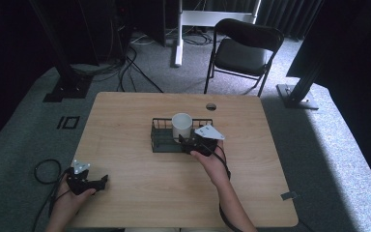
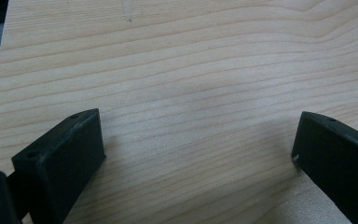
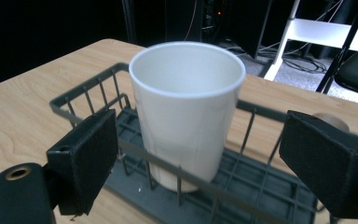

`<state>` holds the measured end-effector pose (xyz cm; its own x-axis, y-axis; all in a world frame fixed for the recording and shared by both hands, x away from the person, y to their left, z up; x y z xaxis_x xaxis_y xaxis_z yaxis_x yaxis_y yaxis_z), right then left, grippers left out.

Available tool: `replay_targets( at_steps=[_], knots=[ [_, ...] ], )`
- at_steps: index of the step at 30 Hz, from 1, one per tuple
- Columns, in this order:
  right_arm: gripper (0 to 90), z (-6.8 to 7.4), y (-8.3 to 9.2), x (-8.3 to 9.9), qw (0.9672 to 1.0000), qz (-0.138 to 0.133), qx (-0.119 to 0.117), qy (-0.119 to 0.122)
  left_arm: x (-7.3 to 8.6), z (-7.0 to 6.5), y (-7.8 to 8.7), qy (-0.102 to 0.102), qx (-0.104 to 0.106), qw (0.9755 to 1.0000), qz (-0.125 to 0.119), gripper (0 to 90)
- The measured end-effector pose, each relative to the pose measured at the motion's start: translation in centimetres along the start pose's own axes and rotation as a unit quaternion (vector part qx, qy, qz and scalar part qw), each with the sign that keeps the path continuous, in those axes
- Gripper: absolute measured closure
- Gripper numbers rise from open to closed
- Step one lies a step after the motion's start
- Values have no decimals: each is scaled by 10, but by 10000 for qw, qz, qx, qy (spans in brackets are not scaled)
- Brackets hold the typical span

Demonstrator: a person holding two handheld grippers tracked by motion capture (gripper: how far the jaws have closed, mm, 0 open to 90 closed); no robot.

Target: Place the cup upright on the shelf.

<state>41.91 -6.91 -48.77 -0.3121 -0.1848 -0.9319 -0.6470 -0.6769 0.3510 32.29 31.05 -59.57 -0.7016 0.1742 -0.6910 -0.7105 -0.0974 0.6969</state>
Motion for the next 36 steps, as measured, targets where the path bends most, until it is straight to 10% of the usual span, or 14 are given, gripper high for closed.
replay_targets(
  at_steps=[36],
  knots=[
    [117, -43, 69, 71, 9982, 363, 408, -246, 0, 0, 0, -20, 2, 10000, 6, 26]
  ],
)
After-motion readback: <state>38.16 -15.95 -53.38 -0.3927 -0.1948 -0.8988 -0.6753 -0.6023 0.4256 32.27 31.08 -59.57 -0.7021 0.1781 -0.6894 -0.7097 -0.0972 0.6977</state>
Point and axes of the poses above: each handheld gripper's, and its own axes: y roughly backward along the jaws, x roughly out of its underside, z roughly to its left, the point moved 6 cm from there along -y, roughly forward along the jaws, and after that the axes turned 15 degrees about -x, right-handed, at the moved point
